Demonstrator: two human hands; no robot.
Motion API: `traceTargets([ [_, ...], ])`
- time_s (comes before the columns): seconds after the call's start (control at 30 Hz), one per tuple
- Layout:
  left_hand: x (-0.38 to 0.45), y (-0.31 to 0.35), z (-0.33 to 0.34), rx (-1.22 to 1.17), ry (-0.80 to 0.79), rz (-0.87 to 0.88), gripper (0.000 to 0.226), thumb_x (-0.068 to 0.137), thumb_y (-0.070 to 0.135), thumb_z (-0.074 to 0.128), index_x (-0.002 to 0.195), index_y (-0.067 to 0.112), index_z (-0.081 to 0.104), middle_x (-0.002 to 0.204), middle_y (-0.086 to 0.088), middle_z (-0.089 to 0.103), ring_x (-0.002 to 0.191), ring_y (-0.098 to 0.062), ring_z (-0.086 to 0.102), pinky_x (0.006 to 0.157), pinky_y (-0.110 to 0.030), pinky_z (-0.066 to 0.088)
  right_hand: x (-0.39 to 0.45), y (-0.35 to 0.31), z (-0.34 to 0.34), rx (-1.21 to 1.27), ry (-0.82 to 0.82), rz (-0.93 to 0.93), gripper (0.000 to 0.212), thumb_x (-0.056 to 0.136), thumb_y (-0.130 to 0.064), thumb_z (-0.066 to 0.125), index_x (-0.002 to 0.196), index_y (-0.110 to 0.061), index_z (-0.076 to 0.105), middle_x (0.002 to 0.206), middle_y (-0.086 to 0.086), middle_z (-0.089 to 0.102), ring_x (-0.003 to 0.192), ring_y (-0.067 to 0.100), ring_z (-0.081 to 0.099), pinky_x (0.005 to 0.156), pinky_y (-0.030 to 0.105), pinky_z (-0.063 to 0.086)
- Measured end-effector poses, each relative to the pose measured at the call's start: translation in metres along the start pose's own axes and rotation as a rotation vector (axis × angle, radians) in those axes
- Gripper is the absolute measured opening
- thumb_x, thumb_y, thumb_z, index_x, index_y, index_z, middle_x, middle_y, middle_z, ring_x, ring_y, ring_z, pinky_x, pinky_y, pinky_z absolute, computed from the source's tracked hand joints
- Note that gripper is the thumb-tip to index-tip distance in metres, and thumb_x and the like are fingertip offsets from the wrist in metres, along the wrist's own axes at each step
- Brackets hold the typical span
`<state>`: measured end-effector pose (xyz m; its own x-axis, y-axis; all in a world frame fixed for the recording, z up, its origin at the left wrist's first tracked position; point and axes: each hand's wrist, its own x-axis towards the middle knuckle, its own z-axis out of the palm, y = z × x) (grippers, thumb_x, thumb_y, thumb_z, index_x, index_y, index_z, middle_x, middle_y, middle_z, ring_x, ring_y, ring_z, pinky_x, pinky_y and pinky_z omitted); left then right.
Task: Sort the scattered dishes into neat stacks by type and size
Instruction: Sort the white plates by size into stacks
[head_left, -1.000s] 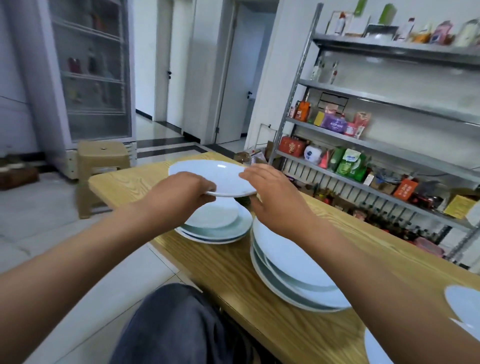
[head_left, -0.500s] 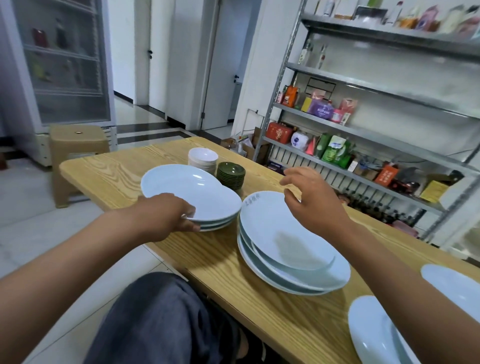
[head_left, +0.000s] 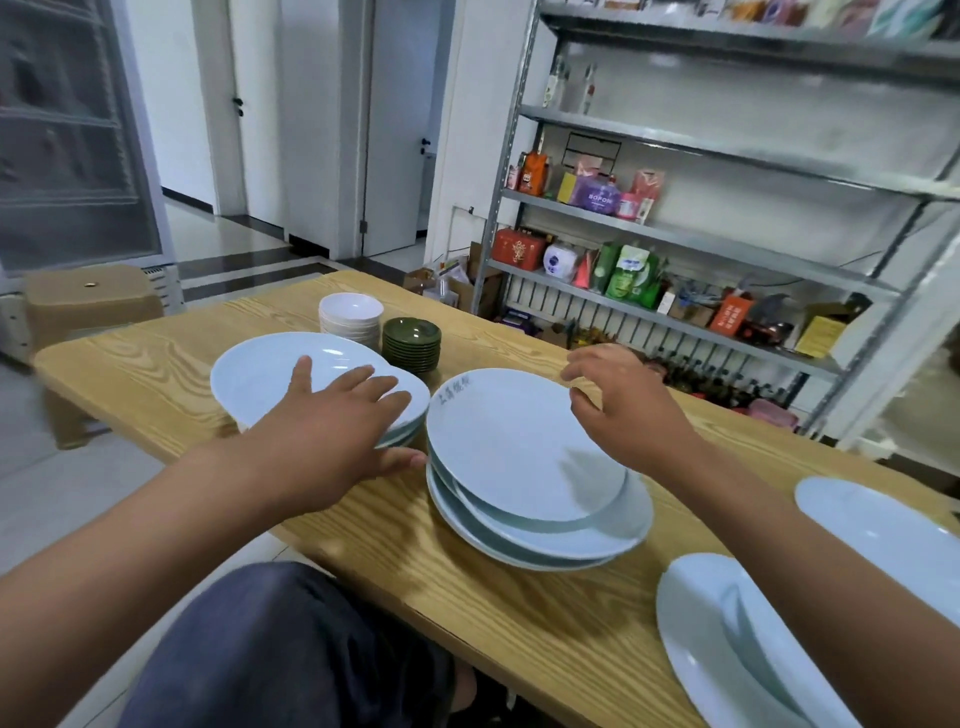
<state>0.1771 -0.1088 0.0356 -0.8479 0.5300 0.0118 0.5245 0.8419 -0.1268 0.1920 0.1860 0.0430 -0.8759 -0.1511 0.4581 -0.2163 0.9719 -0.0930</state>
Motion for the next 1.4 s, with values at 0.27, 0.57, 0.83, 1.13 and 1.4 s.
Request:
traceTargets([
  [0.27,0.039,0.086,-0.022,-0.088,0.216,0.266,0.06,0.097,0.054,0.019,0.15,0.027,0.014,0.159,0.006,0.005,0.146,-0.013,-0.001,0.116,-0.05,0.007,-0.033,0.047,-0.019,-0.039,-0.026,0.127,0.019,0.091,-0.013,0.057,0.107,-0.013,0.066,0.117,0.0,0.062,0.117,0.017,0.048,0.096,0.03,0.039],
  [0.57,0.062,0.175,-0.034,-0.351,0.149,0.525,0.059,0.093,0.058,0.026,0.148,0.037,0.017,0.158,0.016,0.006,0.144,-0.004,-0.002,0.119,-0.039,0.002,-0.085,0.148,-0.046,-0.158,-0.193,0.586,0.035,0.091,-0.03,0.06,0.121,-0.014,0.06,0.129,0.005,0.059,0.118,0.023,0.052,0.093,0.034,0.043],
  [0.83,0.078,0.226,-0.027,-0.418,0.119,0.611,0.061,0.091,0.061,0.028,0.147,0.039,0.018,0.157,0.016,0.008,0.144,-0.003,-0.001,0.118,-0.041,0.008,-0.155,0.262,-0.037,-0.208,-0.409,1.147,0.104,0.04,-0.074,0.068,0.128,-0.022,0.05,0.121,0.003,0.058,0.109,0.026,0.055,0.09,0.039,0.047],
  [1.13,0.072,0.249,-0.028,-0.58,0.028,0.643,0.06,0.089,0.061,0.031,0.145,0.039,0.027,0.155,0.019,0.014,0.14,0.002,0.007,0.116,-0.032,0.015,-0.161,0.253,-0.061,-0.213,-0.517,1.174,0.087,0.069,-0.063,0.073,0.139,-0.017,0.046,0.137,0.007,0.052,0.124,0.026,0.048,0.097,0.035,0.039],
  [1.4,0.082,0.254,-0.023,-0.624,0.068,0.655,0.057,0.089,0.06,0.036,0.141,0.038,0.035,0.151,0.021,0.024,0.136,0.003,0.017,0.107,-0.02,0.018,-0.155,0.265,-0.055,0.057,-0.211,1.03,0.047,0.084,-0.05,0.066,0.086,-0.003,0.07,0.077,0.005,0.064,0.081,0.023,0.061,0.066,0.029,0.044],
])
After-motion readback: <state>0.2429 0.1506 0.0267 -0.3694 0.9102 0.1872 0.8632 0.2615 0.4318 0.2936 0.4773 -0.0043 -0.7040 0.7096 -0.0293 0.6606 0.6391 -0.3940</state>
